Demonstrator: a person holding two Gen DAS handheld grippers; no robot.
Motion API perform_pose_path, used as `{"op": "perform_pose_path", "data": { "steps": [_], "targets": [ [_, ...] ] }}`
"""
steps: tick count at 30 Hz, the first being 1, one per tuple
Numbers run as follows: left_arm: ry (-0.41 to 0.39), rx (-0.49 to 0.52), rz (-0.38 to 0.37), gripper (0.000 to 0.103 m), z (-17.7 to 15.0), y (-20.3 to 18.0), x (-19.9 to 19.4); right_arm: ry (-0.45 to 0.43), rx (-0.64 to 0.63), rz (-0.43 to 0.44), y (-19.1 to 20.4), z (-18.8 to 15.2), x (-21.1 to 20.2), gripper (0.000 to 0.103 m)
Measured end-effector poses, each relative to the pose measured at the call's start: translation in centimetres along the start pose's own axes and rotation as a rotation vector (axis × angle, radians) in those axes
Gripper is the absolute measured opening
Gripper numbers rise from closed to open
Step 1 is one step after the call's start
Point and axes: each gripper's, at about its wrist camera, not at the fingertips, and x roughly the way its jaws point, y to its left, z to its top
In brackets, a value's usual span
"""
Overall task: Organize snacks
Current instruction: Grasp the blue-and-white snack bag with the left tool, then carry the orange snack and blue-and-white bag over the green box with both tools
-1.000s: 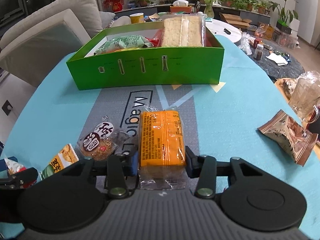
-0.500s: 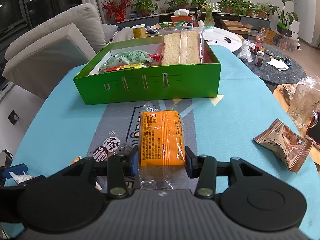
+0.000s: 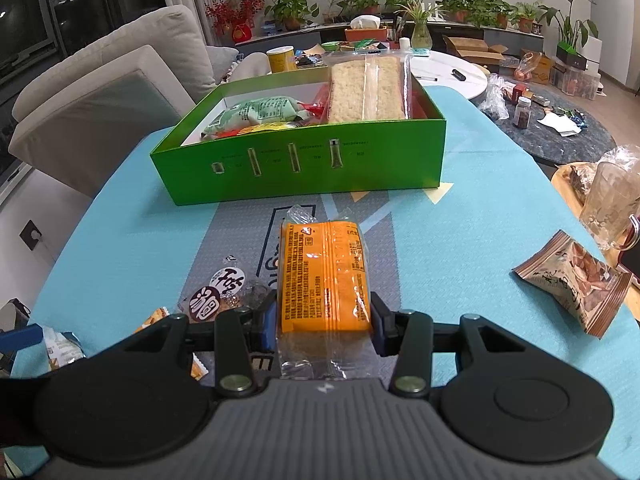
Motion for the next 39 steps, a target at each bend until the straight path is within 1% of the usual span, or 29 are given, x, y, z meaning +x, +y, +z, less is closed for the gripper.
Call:
{"op": "perform_pose_path", "data": {
  "steps": [1,2,4,7,16,22,27,31,34,39],
  "targets": [
    [0.005,-0.009,-0.019,0.049,-0.1,0.1,0.2,0.000,-0.001,0.000,0.0,0.0,0.0,0.063],
    [0.012,-0.018,-0.033,0.044,-0.1,0.3,0.3,-0.001,-0.001,0.000,0.0,0.0,0.0,0.063],
    [0.007,-0.014,-0.028,0.040,-0.1,0.2,0.2,0.000,0.002,0.000,-0.1,0.0,0.0,0.063],
    [-0.010,0.012,-0.014,0.037,0.0,-0.1,-0.2,0.001,0.008,0.002,-0.1,0.0,0.0,0.063],
    [-0.037,0.031,-0.027,0.035,0.4,-0.6,-0.9,-0.012,0.008,0.014,-0.1,0.2,-0.4,0.063],
    [-0.078,0.046,-0.021,0.035,1.8,-0.6,-1.6,-0.038,0.006,0.031,0.1,0.9,-1.1,0.063],
    [-0.113,0.029,-0.052,0.035,4.1,-0.7,-2.0,-0.075,0.005,0.058,0.7,2.6,-1.7,0.063],
    [-0.156,0.041,-0.064,0.035,6.5,-1.4,-2.0,-0.104,-0.009,0.071,1.5,4.3,-1.9,0.063],
    [-0.180,0.042,-0.086,0.035,8.5,-1.9,-1.6,-0.118,-0.011,0.083,2.0,5.7,-1.7,0.063],
    [-0.192,0.044,-0.113,0.035,11.5,-2.6,-0.2,-0.139,-0.004,0.095,2.4,7.9,-1.0,0.063]
  ]
}}
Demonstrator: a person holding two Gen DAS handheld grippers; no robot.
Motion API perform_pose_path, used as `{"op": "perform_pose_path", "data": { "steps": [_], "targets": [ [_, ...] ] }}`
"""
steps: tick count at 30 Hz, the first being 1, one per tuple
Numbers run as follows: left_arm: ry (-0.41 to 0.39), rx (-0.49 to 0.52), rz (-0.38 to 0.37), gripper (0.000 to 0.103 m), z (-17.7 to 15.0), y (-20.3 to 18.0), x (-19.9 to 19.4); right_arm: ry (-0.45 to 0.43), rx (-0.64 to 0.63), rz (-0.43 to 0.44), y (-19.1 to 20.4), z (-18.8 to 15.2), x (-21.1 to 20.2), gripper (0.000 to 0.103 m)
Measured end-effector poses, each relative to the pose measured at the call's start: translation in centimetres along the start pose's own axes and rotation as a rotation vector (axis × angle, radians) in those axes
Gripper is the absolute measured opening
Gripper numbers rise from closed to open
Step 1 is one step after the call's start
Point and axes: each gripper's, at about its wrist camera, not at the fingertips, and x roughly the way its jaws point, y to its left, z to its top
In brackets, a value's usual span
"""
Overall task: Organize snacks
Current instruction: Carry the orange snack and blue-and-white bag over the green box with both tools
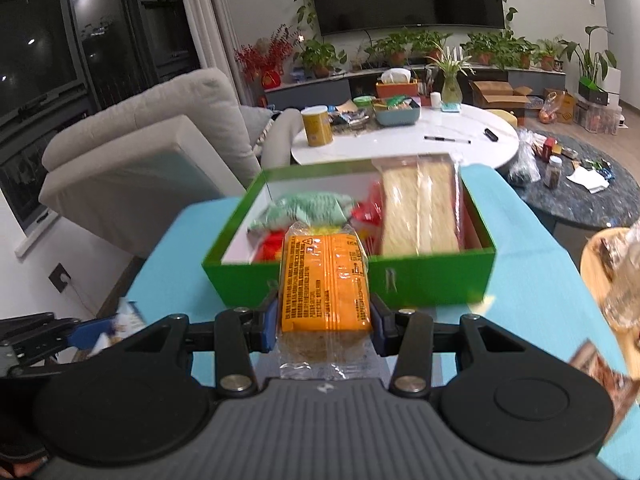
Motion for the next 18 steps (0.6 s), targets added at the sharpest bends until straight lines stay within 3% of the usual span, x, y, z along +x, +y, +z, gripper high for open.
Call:
{"op": "perform_pose_path", "data": {
  "steps": [9,18],
  "targets": [
    [-0.013,0.021,-0.012,0.035,4.8,-0.1,5.6,-0.011,0.038,0.021,-0.2,3.5,3.2,0.063],
    [0.018,0.007,-0.032,0.035,6.0,1.5,12.1,0.025,0.070,0.015,-1.4,4.6,8.0,0.063]
  ]
}}
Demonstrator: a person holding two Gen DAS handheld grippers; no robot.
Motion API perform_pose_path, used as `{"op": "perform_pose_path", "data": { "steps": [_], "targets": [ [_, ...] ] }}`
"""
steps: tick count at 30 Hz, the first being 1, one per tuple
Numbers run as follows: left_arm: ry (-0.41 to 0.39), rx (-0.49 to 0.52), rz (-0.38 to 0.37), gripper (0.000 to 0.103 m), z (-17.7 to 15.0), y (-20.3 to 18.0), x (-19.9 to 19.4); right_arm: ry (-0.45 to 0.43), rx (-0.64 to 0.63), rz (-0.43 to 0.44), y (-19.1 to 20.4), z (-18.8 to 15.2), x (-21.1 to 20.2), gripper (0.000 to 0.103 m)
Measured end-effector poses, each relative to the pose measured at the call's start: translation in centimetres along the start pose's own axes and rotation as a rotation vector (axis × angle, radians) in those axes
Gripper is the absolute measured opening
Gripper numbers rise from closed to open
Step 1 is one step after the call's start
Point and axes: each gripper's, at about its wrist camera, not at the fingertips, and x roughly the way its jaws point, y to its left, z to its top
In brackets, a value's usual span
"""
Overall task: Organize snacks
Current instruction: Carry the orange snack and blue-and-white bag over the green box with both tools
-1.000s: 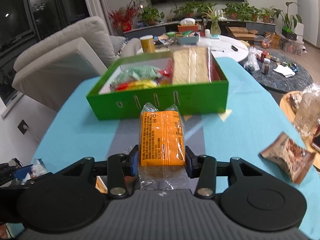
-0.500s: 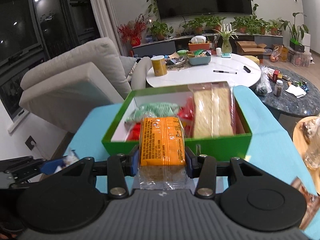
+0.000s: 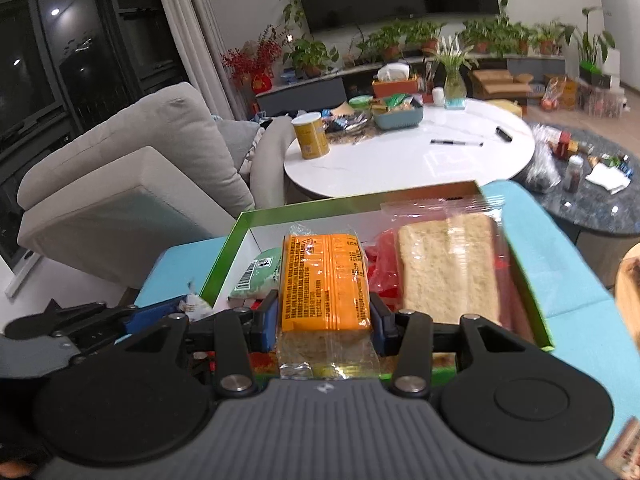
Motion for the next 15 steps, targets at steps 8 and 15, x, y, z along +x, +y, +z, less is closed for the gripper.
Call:
{"op": "perform_pose_path", "data": {
  "steps": [8,15],
  "targets": [
    [0.044,-0.013,-0.010,0.035,-0.3,0.9,2.6,0.040,-0.015,-0.004,0.6,-0.1,1.9,0.063],
    [0.048,-0.001,-0.004,0.038,-0.7,1.0,3.0,0.058,-0.019,-0.029,0.9,-0.3,2.5,0.063]
  ]
}}
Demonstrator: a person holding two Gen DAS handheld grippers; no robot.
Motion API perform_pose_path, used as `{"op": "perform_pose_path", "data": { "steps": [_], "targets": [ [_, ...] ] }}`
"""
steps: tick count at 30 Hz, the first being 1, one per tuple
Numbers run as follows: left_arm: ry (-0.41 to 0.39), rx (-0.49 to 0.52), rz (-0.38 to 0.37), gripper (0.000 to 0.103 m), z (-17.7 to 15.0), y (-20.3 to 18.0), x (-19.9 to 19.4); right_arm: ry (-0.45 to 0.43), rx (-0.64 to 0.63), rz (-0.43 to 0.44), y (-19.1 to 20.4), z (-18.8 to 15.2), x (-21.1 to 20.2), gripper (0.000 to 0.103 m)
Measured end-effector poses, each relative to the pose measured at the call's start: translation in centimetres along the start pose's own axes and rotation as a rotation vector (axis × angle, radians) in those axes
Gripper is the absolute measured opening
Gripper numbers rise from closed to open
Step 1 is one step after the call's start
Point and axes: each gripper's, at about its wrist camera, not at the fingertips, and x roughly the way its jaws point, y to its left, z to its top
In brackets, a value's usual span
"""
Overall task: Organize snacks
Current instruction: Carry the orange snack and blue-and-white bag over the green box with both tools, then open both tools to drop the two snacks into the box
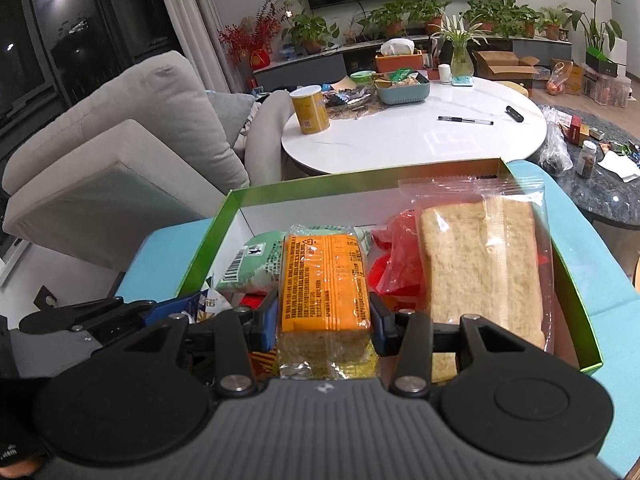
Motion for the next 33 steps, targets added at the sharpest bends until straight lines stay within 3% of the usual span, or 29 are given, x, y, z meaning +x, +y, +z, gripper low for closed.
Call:
{"op": "perform_pose_path", "data": {
  "steps": [4,14,16,23,33],
  "targets": [
    [-0.016,0.005,0.003,0.051,-0.2,0.0,-0.7,0.001,0.011,-0.001,0.0,0.1,-0.1,0.064],
    [-0.034,0.002,-0.001,0.053,-0.8,-0.3,-2.9,-0.039,0.020,-0.001,0.1,0.3,-2.1,0.064],
    [-0.046,0.001,0.018,0.060,-1.0,-0.3,-3.8,-0.049,0.014,-0.004,0.2,0.2,-2.8,0.064],
    [-0.065,0.000,0.027,0.061,-2.1,-0.4,-6.8,-0.066,0.013,0.000,-0.2,-0.5,-5.0,0.064],
    [-0.047,0.022,-0.007,0.066,-5.8,-1.9,-10.7,-0.081,0.030,0.017,-1.1,-2.4,-9.0,0.064]
  ]
}}
